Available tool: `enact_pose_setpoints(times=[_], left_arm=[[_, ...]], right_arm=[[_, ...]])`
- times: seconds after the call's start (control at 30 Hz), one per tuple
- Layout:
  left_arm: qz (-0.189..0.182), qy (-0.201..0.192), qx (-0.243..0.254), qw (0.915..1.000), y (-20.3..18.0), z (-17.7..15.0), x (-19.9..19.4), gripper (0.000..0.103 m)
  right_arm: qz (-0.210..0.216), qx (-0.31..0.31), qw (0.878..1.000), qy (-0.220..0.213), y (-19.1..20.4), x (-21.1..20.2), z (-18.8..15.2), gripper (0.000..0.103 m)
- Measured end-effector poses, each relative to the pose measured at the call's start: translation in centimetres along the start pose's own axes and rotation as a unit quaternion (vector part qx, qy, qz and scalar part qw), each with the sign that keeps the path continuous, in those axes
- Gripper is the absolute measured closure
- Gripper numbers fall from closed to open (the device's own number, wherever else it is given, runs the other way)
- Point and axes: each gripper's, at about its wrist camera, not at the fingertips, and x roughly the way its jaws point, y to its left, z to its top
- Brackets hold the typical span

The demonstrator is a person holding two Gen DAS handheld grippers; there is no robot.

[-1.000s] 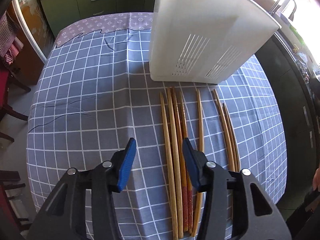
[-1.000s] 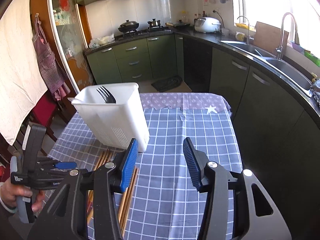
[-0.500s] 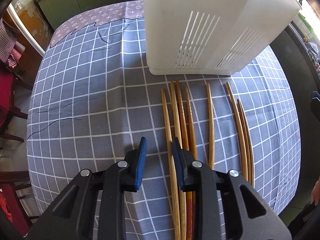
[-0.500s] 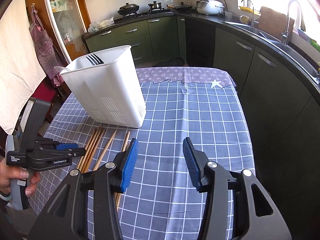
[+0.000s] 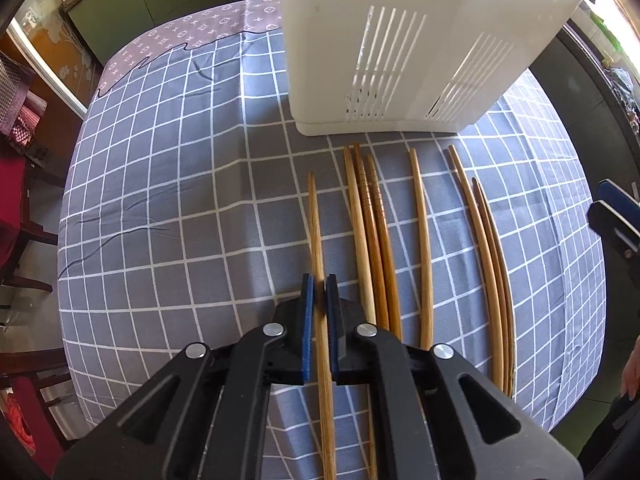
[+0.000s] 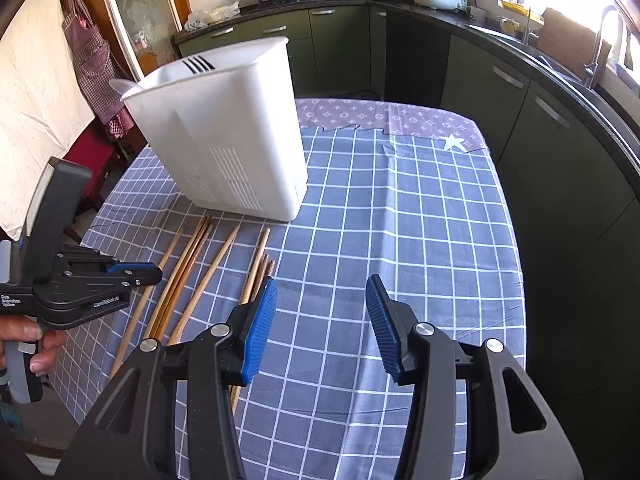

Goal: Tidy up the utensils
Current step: 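Lower the left gripper onto a wooden chopstick and close it, then lift the chopstick with the left gripper while the right gripper grasps another chopstick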

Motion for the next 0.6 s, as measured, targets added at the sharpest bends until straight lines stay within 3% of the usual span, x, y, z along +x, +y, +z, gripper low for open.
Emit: enact_pose_setpoints(times=[0.13,0.3,0.6], left_arm=[[-0.008,-0.037,-0.009,0.9993,1.4,-0.6,-2.4,0.097],[-0.009,-0.099,-0.009,0.995,2.6,-1.7,-6.1,0.097],[-0.017,-0.175,0.002,0.9845,3.6,-3.3,-10.5,0.097]], right_arm=[[0.023,0.007,0.998,0.049,0.4,2.5,-0.2,0.06],[0.048,0.012,0.993,0.103,1.3,5.1,-0.3,0.074],[0.048,0.0,0.99,0.136,3.1,6.7,-0.6,0.081]])
